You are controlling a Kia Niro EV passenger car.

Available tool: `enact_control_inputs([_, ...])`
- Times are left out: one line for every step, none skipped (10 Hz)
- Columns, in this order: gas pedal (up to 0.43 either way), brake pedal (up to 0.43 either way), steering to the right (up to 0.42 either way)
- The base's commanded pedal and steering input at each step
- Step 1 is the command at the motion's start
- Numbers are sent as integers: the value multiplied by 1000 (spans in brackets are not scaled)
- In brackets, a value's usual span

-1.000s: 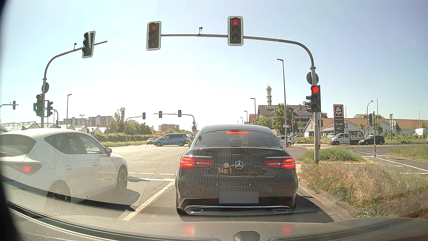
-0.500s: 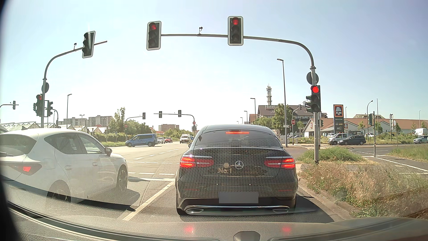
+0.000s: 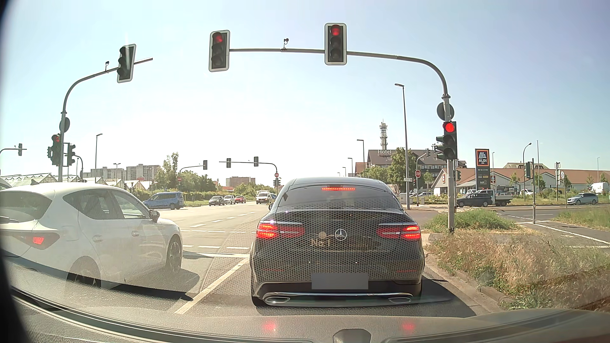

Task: Follow the waypoints while adhering to traffic rules and regulations

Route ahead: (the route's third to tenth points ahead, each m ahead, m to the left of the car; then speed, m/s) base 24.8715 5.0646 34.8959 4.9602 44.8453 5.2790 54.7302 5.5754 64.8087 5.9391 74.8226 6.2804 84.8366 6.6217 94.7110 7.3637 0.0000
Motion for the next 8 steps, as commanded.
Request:
enact_control_inputs([0, 250, -2])
enact_control_inputs([0, 250, -1])
enact_control_inputs([0, 250, -1])
enact_control_inputs([0, 250, -1])
enact_control_inputs([0, 250, -1])
enact_control_inputs([0, 250, -1])
enact_control_inputs([0, 250, -1])
enact_control_inputs([0, 250, -1])
